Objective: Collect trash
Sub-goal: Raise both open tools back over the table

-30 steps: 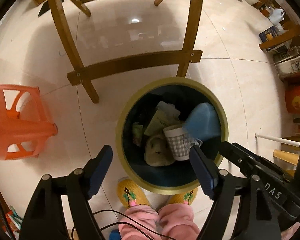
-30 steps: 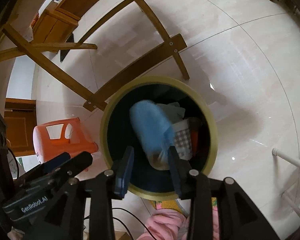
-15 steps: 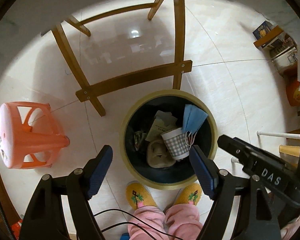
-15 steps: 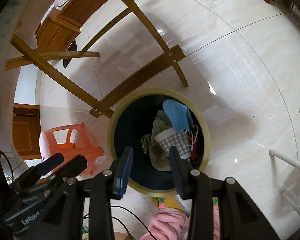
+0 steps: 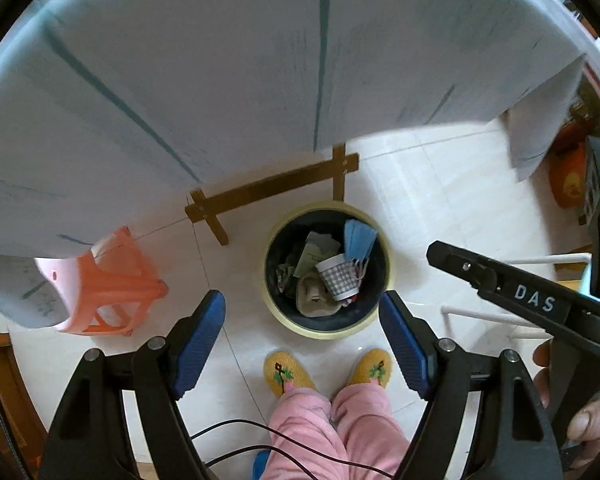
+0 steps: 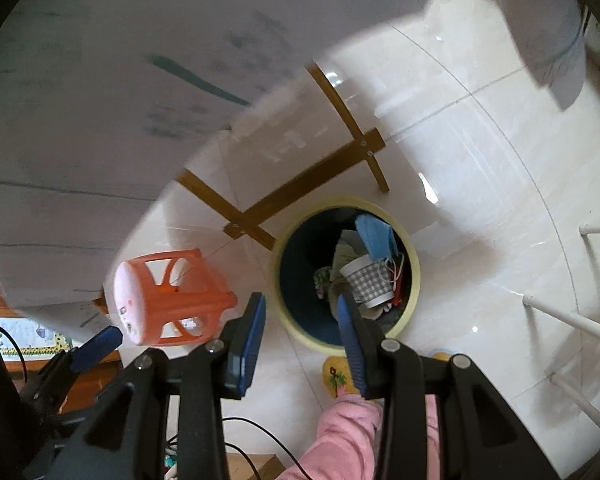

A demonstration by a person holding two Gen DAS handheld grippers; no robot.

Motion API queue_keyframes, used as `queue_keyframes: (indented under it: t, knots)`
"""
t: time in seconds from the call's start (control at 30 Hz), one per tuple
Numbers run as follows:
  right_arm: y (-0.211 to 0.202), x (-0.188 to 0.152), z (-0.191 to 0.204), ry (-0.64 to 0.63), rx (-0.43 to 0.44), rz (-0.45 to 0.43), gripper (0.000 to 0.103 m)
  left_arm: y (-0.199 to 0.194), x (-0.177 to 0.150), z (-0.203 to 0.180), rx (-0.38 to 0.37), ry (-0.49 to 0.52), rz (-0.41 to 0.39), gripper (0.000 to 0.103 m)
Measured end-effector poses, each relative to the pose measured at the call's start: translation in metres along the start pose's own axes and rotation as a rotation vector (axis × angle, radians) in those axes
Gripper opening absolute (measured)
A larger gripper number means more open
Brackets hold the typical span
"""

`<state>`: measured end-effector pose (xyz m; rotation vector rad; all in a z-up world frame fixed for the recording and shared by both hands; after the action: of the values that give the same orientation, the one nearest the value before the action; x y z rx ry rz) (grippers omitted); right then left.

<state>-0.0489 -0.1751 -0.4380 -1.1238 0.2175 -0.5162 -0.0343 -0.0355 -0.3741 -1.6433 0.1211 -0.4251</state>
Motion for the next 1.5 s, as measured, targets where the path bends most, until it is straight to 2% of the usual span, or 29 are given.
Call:
queue_keyframes:
  t: [0.1, 0.37, 0.47, 0.57, 0.77, 0.97, 1.13, 1.33, 1.5]
  knots:
    - [-0.034, 0.001, 0.020, -0.022, 0.007, -0.013, 0.038, -0.040, 0.009, 0.003, -0.015, -0.003, -0.026, 0.078]
    - [-0.129, 0.008, 0.076, -0.074, 0.040, -0.080, 0.038, -0.164, 0.054, 0.022, -0.005, 0.025, -0.175, 0.078]
    - [-0.164, 0.017, 0.099, -0.135, 0.008, -0.113, 0.038, -0.202, 0.075, 0.030, 0.019, 0.058, -0.232, 0.078]
    - [-0.198, 0.031, 0.121, -0.177, -0.014, -0.162, 0.038, -0.242, 0.096, 0.038, 0.038, 0.091, -0.314, 0.078]
    - [-0.265, 0.065, 0.165, -0.251, -0.025, -0.307, 0.038, -0.293, 0.135, 0.050, 0.056, 0.130, -0.437, 0.078]
    - [-0.300, 0.088, 0.200, -0.316, -0.034, -0.392, 0.038, -0.320, 0.166, 0.065, 0.028, 0.085, -0.497, 0.078]
    - [-0.310, 0.109, 0.221, -0.351, -0.022, -0.417, 0.038, -0.326, 0.192, 0.078, 0.017, 0.034, -0.496, 0.078]
    - [-0.300, 0.150, 0.231, -0.362, 0.009, -0.381, 0.038, -0.306, 0.233, 0.089, 0.009, -0.049, -0.443, 0.080]
    - [-0.281, 0.211, 0.238, -0.407, 0.055, -0.327, 0.038, -0.276, 0.283, 0.092, 0.015, -0.133, -0.375, 0.080]
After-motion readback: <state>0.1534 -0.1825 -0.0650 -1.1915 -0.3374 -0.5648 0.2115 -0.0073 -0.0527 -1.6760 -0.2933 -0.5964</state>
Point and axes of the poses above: each gripper's, at about its wrist camera, not at the fingertips, and y roughly the way its jaws point, z to its left, x to its top, the point moved 10 cm from there along y, roughly the way its jaws point, and after that the axes turned 1 degree about -z, right-handed, at the moved point
